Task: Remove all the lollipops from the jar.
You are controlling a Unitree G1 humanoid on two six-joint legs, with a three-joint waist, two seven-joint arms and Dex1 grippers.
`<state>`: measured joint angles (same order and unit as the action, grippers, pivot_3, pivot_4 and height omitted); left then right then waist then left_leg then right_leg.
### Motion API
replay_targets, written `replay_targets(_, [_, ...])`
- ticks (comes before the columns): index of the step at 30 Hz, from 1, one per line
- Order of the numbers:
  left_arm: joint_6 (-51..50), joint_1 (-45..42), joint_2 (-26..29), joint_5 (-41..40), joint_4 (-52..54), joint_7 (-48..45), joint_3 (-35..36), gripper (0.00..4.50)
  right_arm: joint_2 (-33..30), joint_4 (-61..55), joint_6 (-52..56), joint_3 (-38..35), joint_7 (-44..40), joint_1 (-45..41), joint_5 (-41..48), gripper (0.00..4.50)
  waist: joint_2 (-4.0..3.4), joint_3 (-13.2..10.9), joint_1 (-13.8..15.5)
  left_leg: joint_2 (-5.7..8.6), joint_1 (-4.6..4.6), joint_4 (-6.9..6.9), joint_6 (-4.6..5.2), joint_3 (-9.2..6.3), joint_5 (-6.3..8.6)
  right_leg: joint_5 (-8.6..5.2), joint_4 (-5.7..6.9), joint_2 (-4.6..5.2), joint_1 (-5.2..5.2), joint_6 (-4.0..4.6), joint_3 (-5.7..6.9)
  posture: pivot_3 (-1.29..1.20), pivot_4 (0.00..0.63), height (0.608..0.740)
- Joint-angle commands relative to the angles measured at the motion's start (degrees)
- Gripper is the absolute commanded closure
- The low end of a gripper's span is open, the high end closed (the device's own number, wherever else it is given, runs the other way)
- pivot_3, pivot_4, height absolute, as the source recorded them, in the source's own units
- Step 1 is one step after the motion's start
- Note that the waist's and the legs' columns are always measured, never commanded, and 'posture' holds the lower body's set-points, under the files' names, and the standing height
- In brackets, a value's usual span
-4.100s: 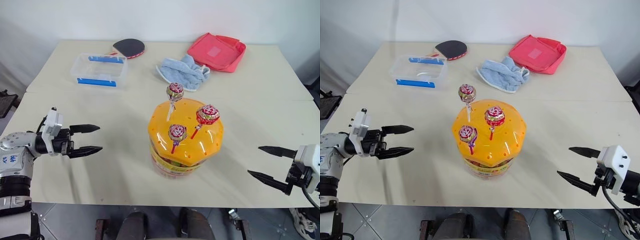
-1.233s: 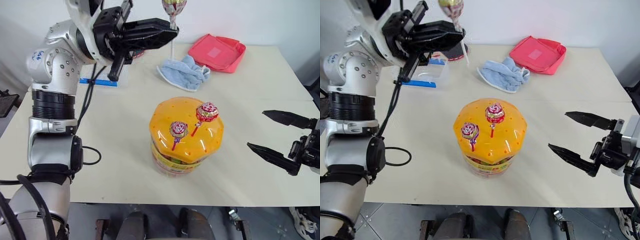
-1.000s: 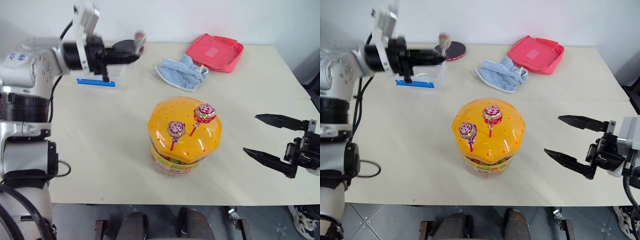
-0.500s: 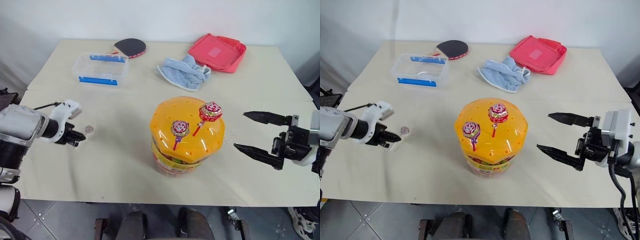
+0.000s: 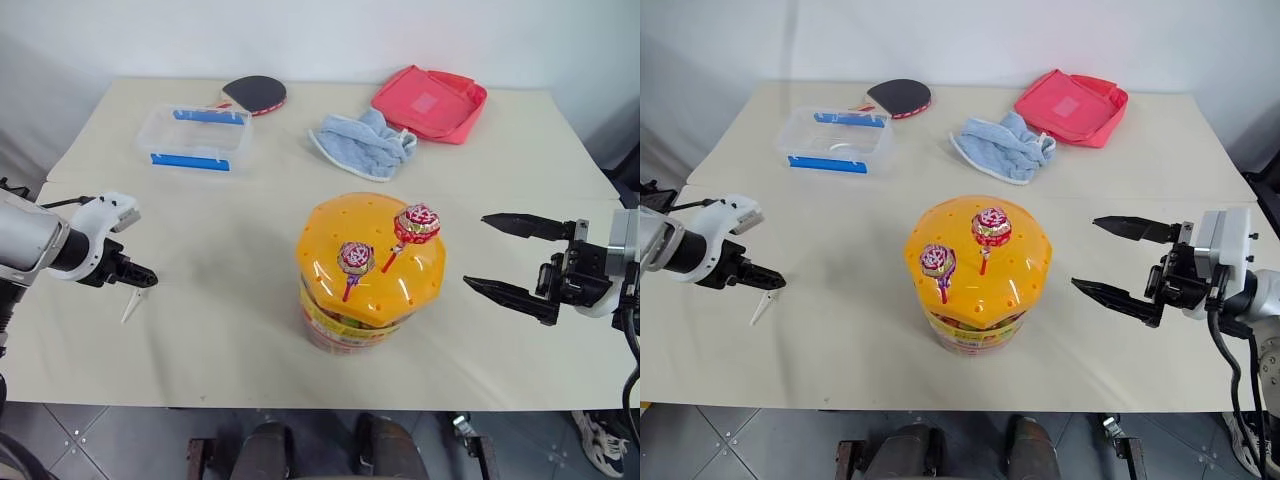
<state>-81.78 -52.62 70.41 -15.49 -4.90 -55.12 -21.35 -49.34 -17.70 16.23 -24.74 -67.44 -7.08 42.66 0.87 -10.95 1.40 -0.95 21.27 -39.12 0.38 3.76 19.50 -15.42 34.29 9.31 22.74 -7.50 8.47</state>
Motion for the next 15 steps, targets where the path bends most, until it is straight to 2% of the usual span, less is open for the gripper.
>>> replay_targets(1, [4.4,-4.4,2.2,-0.5,3.4,-3.1,2.7,0.05,-1.1,-0.7,-0.6,-2.1,0.0,0.0,0.0,0.00,0.00,0.0,0.0,0.00,0.00,0.00,0.00,0.01,0.00,0.00,0.00,0.00,0.00,0.00,-0.01,0.00,0.150,0.740])
replay_targets(4, [7.7,-6.8,0.4,-1.8,4.4,-5.1,4.5,0.05,-1.7,-1.1,-0.1,-3.3,0.0,0.8,0.3,0.00,0.00,0.0,0.2,0.01,-0.01,0.00,0.00,0.04,0.00,0.00,-0.01,0.00,0.00,0.00,-0.03,0.00,0.150,0.740])
replay_targets(7, [13.3,-8.1,-3.3,-5.7,5.3,-8.4,9.4,0.05,-2.3,-1.7,0.1,-4.6,0.4,1.6,0.5,0.00,0.00,0.0,0.3,0.01,-0.01,-0.01,0.00,0.04,0.00,0.00,0.00,0.01,0.00,0.00,-0.04,0.00,0.150,0.740])
replay_targets(9, [19.0,-7.4,-8.9,-11.1,5.3,-10.3,17.2,0.05,-2.7,-2.0,0.2,-5.6,0.5,2.2,0.6,0.00,0.01,0.0,0.4,0.01,0.00,-0.04,0.00,0.04,0.00,0.00,0.02,0.01,0.00,0.00,-0.03,0.00,0.150,0.740])
replay_targets(12, [27.4,-4.1,-15.0,-17.7,6.0,-15.3,25.0,0.05,-3.0,-2.7,0.6,-7.0,0.7,3.4,0.7,0.00,0.01,0.0,0.1,0.00,0.02,-0.10,0.00,0.03,0.00,0.00,0.04,0.02,-0.01,0.00,-0.02,0.00,0.150,0.740])
replay_targets(15, [32.1,-1.8,-19.5,-22.2,5.8,-19.7,27.9,0.05,-3.4,-3.6,1.3,-8.8,0.9,4.8,1.2,0.00,-0.02,0.0,-0.3,-0.02,-0.03,-0.08,0.00,0.09,0.00,0.00,0.06,0.00,-0.01,0.00,-0.03,0.00,0.150,0.740])
